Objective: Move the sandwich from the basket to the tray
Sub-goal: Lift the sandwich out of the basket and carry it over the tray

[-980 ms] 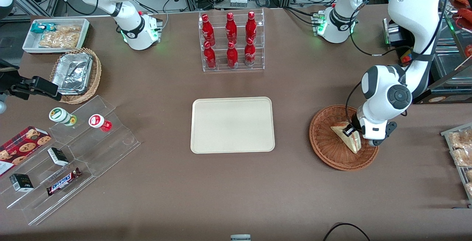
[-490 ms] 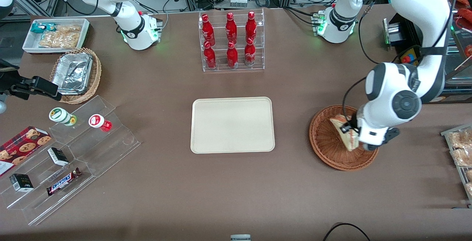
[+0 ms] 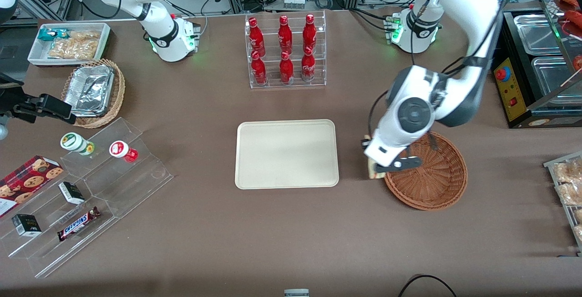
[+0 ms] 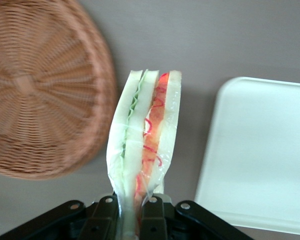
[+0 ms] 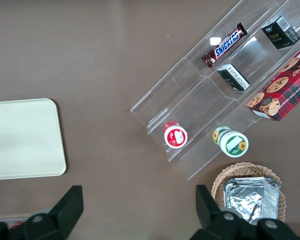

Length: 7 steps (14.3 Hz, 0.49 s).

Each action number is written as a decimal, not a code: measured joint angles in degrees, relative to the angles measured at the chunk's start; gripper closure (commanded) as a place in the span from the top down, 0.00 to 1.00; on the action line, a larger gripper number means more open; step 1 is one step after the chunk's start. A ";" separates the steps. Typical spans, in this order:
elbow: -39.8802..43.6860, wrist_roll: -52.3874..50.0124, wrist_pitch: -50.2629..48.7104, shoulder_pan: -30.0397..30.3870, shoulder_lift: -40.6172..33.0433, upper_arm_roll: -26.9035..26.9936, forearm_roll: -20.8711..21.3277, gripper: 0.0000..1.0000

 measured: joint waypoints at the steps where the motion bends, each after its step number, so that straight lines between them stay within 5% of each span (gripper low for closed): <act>1: 2.46 -2.31 0.01 -1.99 1.94 -0.02 0.00 0.00; 7: 14.69 -14.10 0.08 -12.16 12.56 -0.11 -0.01 0.00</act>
